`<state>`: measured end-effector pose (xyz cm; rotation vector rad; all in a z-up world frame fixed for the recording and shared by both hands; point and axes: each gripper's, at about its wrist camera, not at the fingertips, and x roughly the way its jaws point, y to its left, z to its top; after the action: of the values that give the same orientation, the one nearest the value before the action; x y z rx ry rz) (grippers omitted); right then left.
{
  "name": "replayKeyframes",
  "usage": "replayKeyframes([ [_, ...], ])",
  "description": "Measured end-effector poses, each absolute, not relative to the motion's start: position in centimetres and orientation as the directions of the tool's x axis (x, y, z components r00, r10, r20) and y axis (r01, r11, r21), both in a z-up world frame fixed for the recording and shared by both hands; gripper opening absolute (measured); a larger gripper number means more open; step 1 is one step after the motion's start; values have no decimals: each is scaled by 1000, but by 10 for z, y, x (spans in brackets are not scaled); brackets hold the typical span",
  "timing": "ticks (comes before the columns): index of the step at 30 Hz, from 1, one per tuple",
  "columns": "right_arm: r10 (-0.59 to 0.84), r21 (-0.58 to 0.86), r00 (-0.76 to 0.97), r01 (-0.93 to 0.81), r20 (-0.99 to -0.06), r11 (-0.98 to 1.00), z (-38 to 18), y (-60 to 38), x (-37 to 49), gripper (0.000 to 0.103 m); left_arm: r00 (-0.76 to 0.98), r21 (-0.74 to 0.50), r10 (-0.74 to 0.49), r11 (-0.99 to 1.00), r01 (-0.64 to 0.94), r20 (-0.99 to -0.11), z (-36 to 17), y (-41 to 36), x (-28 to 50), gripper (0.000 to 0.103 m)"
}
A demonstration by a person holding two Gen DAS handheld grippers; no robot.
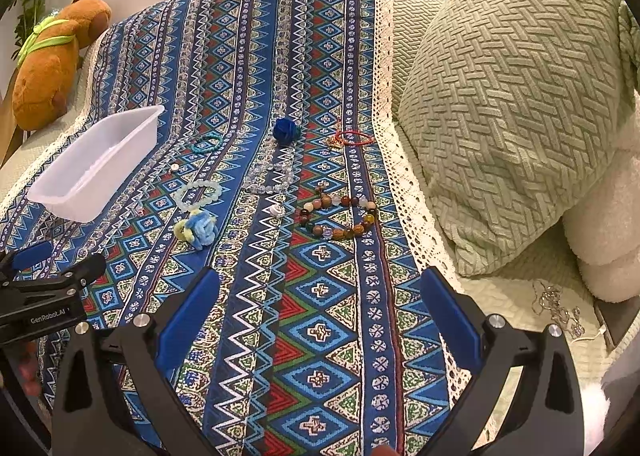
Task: Organize jewelry
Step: 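Grasp the brown bead bracelet with the right tool while the left tool grasps the yellow-blue plush charm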
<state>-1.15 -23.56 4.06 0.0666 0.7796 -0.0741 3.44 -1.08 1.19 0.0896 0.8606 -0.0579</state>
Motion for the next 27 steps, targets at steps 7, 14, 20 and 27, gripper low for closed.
replayKeyframes([
  [7,-35,37,691,89,-722,995,34,-243,12,99,630,39,-51,991,129,-775,3,-20,53,98],
  [14,-27,37,665,82,-747,996,26,-256,54,99,619,-14,-141,979,205,-773,1,-43,75,98],
  [20,-36,-20,639,31,-769,999,19,-262,89,99,617,-28,-183,967,252,-766,-3,-73,92,98],
  [27,-22,-52,605,-31,-796,998,10,-273,114,87,617,9,-196,950,313,-762,-9,-100,100,98],
])
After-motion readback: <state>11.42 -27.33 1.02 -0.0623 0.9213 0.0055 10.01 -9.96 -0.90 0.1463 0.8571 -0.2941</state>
